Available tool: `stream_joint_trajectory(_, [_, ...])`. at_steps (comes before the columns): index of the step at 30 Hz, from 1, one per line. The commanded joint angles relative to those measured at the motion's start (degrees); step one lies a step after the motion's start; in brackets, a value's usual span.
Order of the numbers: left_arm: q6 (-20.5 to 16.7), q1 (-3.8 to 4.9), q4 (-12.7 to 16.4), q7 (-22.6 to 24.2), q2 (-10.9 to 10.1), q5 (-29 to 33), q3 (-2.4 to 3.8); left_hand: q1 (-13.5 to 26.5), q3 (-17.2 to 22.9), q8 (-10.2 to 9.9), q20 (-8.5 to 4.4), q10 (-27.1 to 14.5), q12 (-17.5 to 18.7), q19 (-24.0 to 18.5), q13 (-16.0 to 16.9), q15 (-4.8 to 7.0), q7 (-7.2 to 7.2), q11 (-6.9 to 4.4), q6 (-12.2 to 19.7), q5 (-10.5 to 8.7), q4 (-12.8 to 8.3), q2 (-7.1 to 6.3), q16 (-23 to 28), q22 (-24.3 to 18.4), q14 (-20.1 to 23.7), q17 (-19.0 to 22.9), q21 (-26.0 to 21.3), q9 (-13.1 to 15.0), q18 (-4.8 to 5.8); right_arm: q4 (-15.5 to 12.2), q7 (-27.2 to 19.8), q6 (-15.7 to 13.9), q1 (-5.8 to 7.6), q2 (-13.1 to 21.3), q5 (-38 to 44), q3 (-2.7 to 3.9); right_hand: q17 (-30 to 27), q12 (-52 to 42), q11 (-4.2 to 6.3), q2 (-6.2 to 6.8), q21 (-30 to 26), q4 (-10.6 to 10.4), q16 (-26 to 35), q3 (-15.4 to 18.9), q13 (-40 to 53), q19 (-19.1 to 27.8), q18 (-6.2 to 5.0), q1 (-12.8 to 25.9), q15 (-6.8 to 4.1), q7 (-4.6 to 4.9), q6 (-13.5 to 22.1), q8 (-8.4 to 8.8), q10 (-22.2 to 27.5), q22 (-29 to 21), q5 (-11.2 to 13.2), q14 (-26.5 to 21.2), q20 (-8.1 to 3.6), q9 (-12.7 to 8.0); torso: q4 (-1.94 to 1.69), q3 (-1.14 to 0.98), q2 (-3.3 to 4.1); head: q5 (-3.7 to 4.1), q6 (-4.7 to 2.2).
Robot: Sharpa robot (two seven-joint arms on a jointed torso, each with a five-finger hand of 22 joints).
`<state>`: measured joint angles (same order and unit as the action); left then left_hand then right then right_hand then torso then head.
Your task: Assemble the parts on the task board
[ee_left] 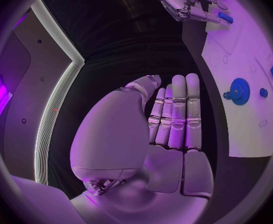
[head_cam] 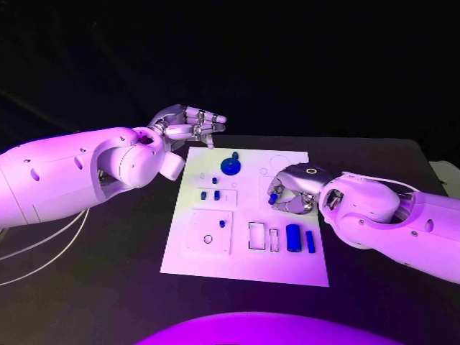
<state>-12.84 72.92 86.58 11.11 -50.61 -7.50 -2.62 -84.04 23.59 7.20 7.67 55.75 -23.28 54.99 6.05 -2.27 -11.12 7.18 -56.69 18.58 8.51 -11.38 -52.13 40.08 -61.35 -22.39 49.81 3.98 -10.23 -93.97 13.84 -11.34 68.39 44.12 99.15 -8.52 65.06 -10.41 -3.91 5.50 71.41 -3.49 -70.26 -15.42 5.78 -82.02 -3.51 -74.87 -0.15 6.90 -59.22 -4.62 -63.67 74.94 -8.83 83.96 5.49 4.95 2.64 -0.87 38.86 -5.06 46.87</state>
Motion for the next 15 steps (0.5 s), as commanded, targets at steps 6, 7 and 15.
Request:
stream_joint_trajectory(6, [0.8, 0.02, -0.1, 0.3, 0.3, -0.2, 0.03, 0.3, -0.4, -0.1, 0.09, -0.5, -0.2, 0.2, -0.1, -0.38, 0.19, -0.05, 0.3, -0.23, 0.1, 0.02, 0.3, -0.1, -0.2, 0.1, -0.2, 0.0, -0.37, -0.3, 0.4, 0.6, -0.03, -0.2, -0.4, 0.01, 0.5, -0.9, 0.22, -1.91, 1.0, -0.9, -0.8, -1.4, 0.1, -0.7, -0.31, 0.2, -0.78, 0.01, -2.7, -0.85, -2.2, 6.3, 2.1, 1.9, -0.34, 0.5, -0.05, 0.0, 0.02, -0.02, 0.12])
stream_joint_trajectory(7, [0.8, 0.02, -0.1, 0.3, 0.3, -0.2, 0.03, 0.3, -0.4, -0.1, 0.09, -0.5, -0.2, 0.2, -0.1, -0.38, 0.19, -0.05, 0.3, -0.23, 0.1, 0.02, 0.3, -0.1, -0.2, 0.1, -0.2, 0.0, -0.37, -0.3, 0.4, 0.5, -0.03, -0.2, -0.4, 0.01, 0.6, -0.9, 0.23, -2.0, 1.1, -1.2, -0.8, -1.4, 0.1, -0.7, -0.3, 0.5, -0.79, 0.01, -2.9, -0.89, -2.4, 6.3, 2.3, 1.9, -0.35, 0.5, -0.05, 0.03, 0.02, -0.02, 0.17])
stream_joint_trajectory(15, [0.8, 0.02, -0.1, 0.3, 0.3, -0.2, 0.03, 0.3, -0.4, -0.1, 0.09, -0.5, -0.2, 0.2, -0.1, -0.38, 0.19, -0.05, 0.3, -0.23, 0.1, 0.02, 0.3, -0.1, -0.2, 0.1, -0.2, 0.0, -0.37, -0.2, 1.0, 0.0, -0.02, -0.5, -0.5, 0.01, 0.8, -0.9, 0.26, -1.52, 1.3, -2.0, -1.1, -1.1, 0.2, -0.9, -0.24, 1.4, -0.79, 0.04, -3.3, -0.82, -2.7, 6.6, 3.9, 2.0, -0.41, 0.6, -0.13, 0.07, 0.05, -0.16, 0.5])
